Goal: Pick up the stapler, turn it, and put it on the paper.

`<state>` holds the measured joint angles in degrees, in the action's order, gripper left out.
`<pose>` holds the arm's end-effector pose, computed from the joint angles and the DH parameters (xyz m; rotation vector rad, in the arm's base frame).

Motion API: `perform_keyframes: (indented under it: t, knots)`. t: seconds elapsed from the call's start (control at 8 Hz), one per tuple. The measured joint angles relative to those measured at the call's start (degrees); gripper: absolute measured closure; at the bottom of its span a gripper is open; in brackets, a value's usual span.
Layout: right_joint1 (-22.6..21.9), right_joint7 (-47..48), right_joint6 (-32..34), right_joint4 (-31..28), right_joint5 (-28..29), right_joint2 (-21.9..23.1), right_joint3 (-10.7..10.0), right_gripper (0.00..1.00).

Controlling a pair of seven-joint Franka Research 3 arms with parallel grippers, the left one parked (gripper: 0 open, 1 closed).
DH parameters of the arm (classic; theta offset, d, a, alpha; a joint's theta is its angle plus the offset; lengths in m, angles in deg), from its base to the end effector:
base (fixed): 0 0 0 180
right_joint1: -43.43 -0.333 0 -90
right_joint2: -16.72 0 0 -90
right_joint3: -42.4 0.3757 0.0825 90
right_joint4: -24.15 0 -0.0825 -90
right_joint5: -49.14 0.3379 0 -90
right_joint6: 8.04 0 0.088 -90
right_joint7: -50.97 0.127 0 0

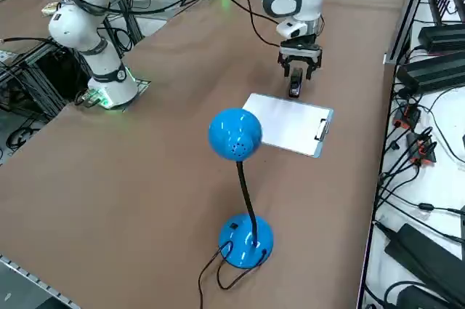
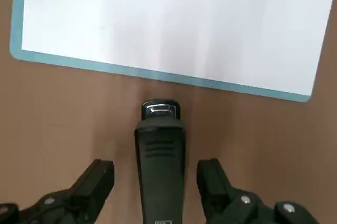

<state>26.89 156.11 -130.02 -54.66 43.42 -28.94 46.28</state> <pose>0.6944 0.2386 0.2835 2.3189 -2.0407 0.0185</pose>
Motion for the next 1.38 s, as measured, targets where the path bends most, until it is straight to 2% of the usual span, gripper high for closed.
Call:
perform_keyframes:
  t: [0.25, 0.38, 0.5, 0.62, 1.0, 1.12, 1.38]
  knots:
    - [-0.13, 0.00, -0.24, 0.00, 0.00, -0.38, 0.00, 0.18]
    - [-0.15, 0.00, -0.38, 0.00, 0.00, -0.56, 0.00, 0.42]
    - [-0.16, 0.00, -0.48, 0.00, 0.00, -0.60, 0.00, 0.44]
    - [-0.16, 0.00, -0.67, 0.00, 0.00, -0.59, 0.01, 0.56]
    - [-0.28, -0.76, -1.06, 0.28, -2.44, -0.41, 0.04, 0.58]
    - [-0.26, -4.19, -0.12, 0.56, -3.80, 0.34, 0.04, 0.58]
    - [-0.18, -17.14, 6.28, 1.02, -3.91, 3.98, 0.04, 0.58]
